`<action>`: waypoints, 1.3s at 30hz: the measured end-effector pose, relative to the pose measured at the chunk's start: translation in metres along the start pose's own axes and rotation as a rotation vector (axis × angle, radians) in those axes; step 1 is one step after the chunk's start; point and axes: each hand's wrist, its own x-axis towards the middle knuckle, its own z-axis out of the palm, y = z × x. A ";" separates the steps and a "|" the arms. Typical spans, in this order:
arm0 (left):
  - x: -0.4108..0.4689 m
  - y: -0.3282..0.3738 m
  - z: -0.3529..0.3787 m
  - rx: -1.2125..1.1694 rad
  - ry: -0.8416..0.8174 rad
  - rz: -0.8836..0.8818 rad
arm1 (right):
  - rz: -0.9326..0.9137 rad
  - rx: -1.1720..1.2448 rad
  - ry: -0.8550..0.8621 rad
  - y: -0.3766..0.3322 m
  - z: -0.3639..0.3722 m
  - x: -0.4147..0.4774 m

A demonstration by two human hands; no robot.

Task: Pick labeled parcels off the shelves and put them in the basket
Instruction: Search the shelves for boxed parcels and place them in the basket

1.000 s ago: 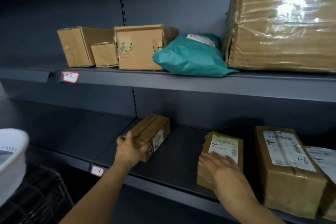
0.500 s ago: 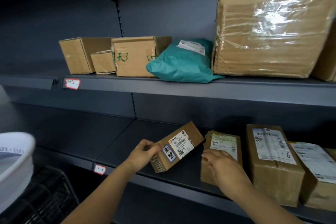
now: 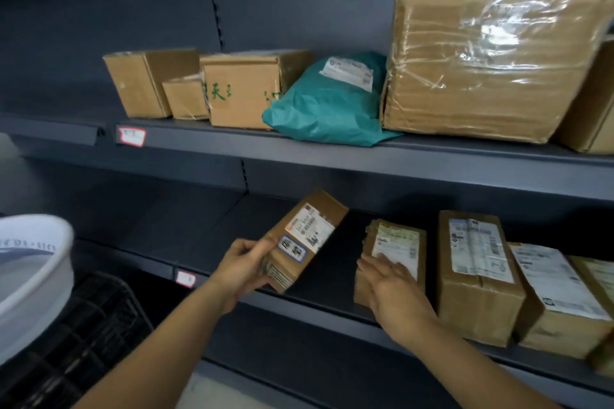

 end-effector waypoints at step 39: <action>-0.642 0.328 0.322 0.862 -1.201 0.411 | 0.694 0.346 0.294 0.011 -0.592 -0.653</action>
